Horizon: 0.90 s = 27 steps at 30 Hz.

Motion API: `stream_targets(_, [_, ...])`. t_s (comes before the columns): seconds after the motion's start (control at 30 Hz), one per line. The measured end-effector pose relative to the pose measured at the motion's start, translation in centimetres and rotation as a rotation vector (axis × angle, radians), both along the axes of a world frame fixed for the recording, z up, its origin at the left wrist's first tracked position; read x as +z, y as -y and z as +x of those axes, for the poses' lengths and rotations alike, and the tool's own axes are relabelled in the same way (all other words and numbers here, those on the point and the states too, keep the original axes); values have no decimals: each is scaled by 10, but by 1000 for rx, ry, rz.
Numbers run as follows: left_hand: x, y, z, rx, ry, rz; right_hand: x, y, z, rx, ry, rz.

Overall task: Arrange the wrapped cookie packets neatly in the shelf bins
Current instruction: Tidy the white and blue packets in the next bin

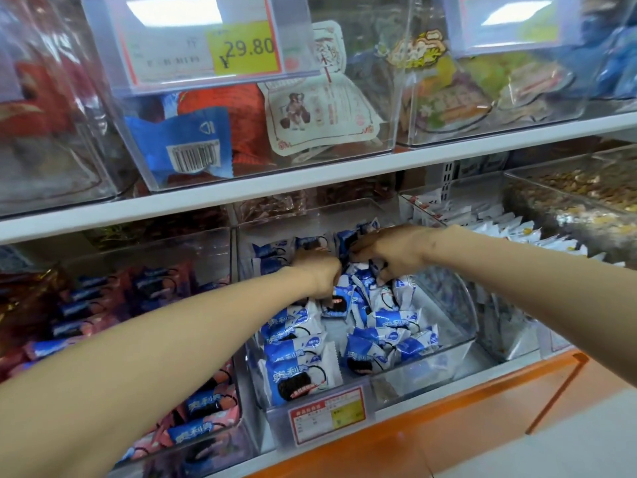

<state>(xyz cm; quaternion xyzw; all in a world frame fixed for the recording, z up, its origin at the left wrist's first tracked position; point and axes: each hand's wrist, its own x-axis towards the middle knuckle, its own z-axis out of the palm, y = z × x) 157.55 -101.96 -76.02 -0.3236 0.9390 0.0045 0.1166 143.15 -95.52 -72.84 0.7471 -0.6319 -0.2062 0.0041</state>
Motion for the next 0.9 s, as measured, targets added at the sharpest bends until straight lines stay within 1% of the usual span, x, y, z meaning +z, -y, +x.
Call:
stream_targets(0.1, [-2, 0, 0, -16, 65, -5, 0, -1, 1, 9, 4, -18])
stream_targets(0.17, [-4, 0, 0, -33, 73, -28, 0, 0, 1, -10, 28, -31])
stream_targets(0.27, [-4, -2, 0, -40, 70, -59, -2, 1, -1, -71, 136, -74])
stream_targets(0.3, [-3, -1, 0, -30, 69, -41, -2, 2, 0, -89, 166, -94])
stream_targets(0.37, [4, 3, 2, 32, 33, 64, -2, 3, 2, -90, 196, -145])
stream_targets(0.4, [8, 6, 3, 45, 2, 99, -1, 5, 4, -78, 191, -180])
stream_targets(0.47, [17, 13, 8, 47, -75, 85, -3, 10, 6, -82, 179, -237])
stream_targets(0.53, [22, 22, 15, 79, -212, 70, -5, 16, 8, -108, 196, -264])
stream_targets(0.57, [24, 28, 19, 98, -306, 106, -6, 19, 8, -105, 212, -285])
stream_targets(0.63, [27, 37, 26, 114, -526, 263, -2, 21, 6, -116, 279, -353])
stream_targets(0.67, [29, 39, 29, 106, -615, 354, 1, 19, 6, -135, 339, -398])
stream_targets(0.73, [35, 39, 32, 54, -687, 485, 11, 13, 4, -184, 529, -498])
stream_targets(0.83, [44, 32, 29, 3, -696, 667, 22, -5, 4, -285, 1001, -541])
stream_targets(0.87, [46, 29, 28, -7, -682, 702, 24, -12, 4, -283, 1124, -551])
stream_targets(0.9, [49, 25, 27, -17, -665, 717, 25, -18, 4, -261, 1189, -567])
